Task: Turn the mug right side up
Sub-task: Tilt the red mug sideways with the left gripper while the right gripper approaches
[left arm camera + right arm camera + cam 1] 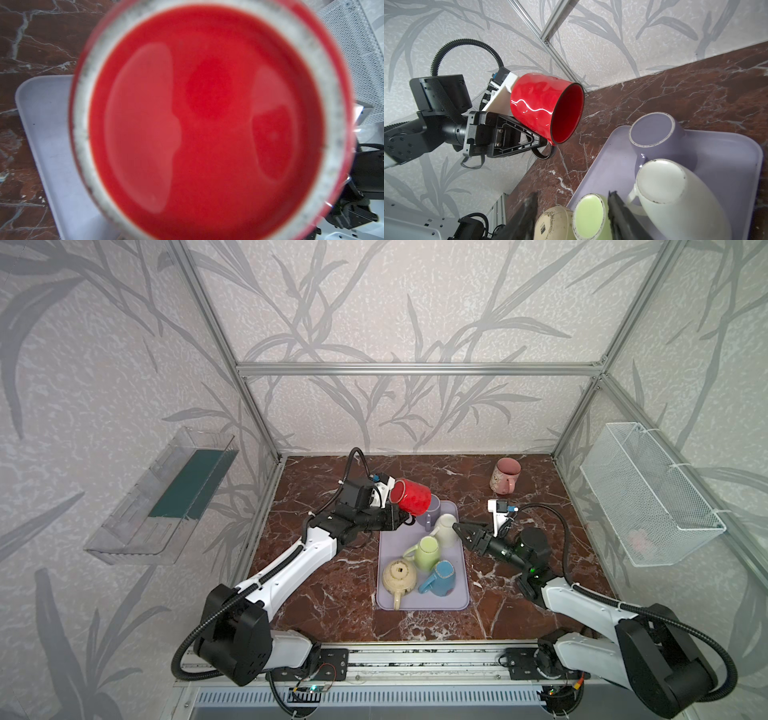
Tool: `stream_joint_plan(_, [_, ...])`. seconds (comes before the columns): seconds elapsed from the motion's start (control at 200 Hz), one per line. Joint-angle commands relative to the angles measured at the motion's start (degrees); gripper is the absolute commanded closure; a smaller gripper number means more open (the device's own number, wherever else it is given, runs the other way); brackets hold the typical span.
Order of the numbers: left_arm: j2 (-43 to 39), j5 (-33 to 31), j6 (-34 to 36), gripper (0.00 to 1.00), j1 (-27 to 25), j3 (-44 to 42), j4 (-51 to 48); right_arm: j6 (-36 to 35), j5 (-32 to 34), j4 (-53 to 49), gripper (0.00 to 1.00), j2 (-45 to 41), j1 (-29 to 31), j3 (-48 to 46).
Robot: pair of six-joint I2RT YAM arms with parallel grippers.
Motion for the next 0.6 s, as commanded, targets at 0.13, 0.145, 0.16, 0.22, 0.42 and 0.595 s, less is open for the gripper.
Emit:
stream_joint_plan(0.13, [-3.3, 5.5, -7.8, 1.00, -0.1, -2.5, 17.6, 1.0, -4.5, 4.3, 0.46, 1.9, 3.1, 4.4])
stream_joint_plan(0.145, [-3.5, 5.7, -8.1, 1.00, -0.2, -2.7, 18.1, 1.1, -4.7, 4.4, 0.46, 2.0, 3.2, 4.5])
stream_joint_plan(0.16, [-3.5, 5.8, -8.4, 1.00, -0.2, -2.9, 18.7, 1.3, -4.8, 4.6, 0.46, 2.2, 3.3, 4.7])
stream_joint_plan(0.22, [-3.6, 6.6, -9.6, 1.00, -0.1, -3.4, 21.1, 2.6, -5.3, 5.7, 0.46, 3.0, 3.3, 5.4])
stream_joint_plan(0.42, [-3.7, 8.3, -13.0, 1.00, -0.3, -4.7, 28.2, 7.3, -7.1, 9.7, 0.48, 6.4, 3.5, 7.9])
stream_joint_plan(0.595, [-3.3, 8.7, -14.3, 1.00, -0.7, -4.7, 31.4, 10.9, -8.3, 11.9, 0.64, 10.1, 3.5, 11.1])
